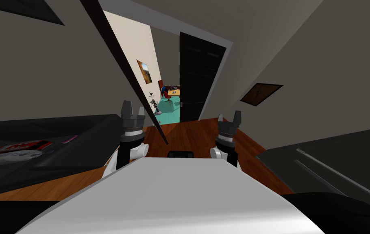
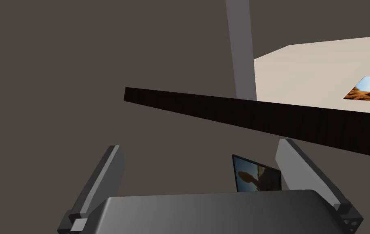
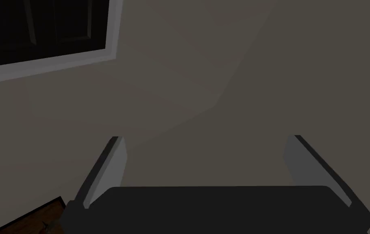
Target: Pull the door open
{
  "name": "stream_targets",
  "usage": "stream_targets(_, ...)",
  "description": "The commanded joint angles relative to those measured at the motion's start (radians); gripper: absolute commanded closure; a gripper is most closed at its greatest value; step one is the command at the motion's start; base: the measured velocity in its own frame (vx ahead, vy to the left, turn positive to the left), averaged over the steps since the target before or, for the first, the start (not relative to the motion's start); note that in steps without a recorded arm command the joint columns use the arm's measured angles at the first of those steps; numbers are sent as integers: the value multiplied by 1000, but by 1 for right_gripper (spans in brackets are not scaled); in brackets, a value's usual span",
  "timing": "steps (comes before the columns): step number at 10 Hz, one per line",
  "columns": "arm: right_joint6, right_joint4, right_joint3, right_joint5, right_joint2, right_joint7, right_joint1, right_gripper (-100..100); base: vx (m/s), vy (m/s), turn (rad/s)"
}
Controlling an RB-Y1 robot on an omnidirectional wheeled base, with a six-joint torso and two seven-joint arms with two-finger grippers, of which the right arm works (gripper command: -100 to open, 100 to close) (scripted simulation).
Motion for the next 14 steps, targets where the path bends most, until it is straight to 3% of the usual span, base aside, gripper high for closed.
stream_targets(1,-5,28,0,-5,-5,4,-12,-100,51,-11,26)
stream_targets(8,-28,166,-2,-28,-25,21,-70,-100,82,-16,33)
stream_targets(14,-53,314,-4,-54,-39,40,-132,-100,93,-21,39)
